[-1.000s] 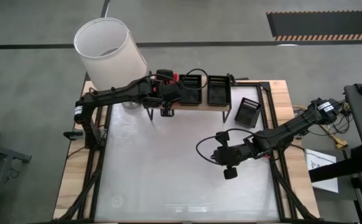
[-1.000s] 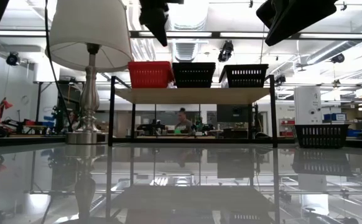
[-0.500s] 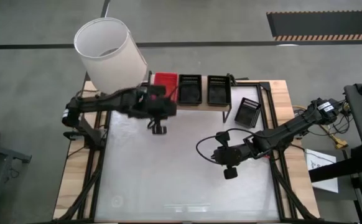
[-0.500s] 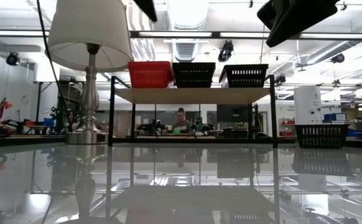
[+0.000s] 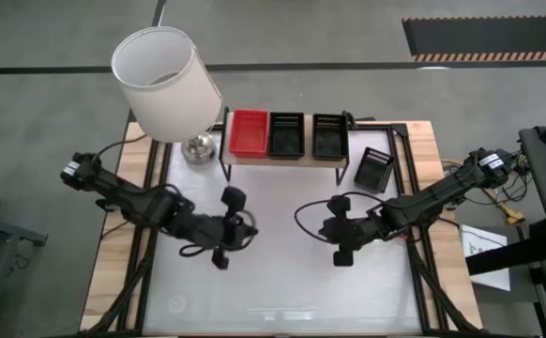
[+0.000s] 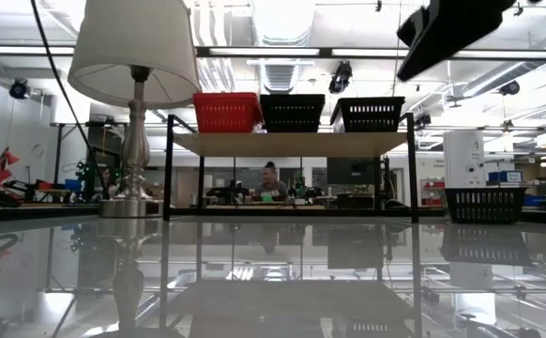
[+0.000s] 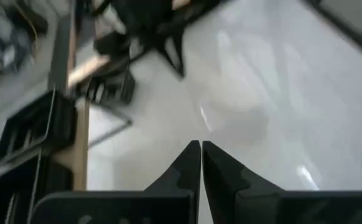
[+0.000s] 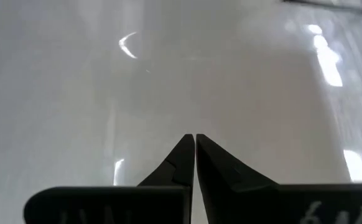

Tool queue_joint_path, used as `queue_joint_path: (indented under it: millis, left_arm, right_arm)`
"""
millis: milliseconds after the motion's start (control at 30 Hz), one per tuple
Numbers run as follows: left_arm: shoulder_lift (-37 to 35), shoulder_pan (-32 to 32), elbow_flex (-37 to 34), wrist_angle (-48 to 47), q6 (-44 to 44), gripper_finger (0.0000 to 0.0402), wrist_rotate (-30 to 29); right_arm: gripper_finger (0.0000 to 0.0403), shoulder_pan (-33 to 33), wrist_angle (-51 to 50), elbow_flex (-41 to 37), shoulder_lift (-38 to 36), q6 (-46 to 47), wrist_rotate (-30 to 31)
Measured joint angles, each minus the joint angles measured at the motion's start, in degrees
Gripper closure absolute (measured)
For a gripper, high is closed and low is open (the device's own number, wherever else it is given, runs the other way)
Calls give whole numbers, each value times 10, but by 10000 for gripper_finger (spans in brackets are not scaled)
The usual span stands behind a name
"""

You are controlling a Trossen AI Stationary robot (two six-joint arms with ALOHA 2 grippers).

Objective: Stack baskets on shelf by color
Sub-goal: Stack the black basket into the other black basket on the shelf

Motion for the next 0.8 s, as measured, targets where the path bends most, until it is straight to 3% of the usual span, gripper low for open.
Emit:
queue_joint_path:
  millis: [200, 433, 600, 800]
  left_arm:
    - [-70, -19, -139, 156, 49, 402, -2]
    - [-138, -17, -251, 300, 114, 402, -31]
    - [-178, -17, -304, 374, 153, 402, -35]
    - [-217, -17, -342, 405, 171, 402, -35]
  right_arm:
    - [394, -4, -40, -23, -2, 110, 28]
    - [394, -41, -240, -24, -3, 277, 29]
    - [394, -73, -345, -31, -4, 313, 28]
    - [394, -101, -358, -48, -4, 288, 28]
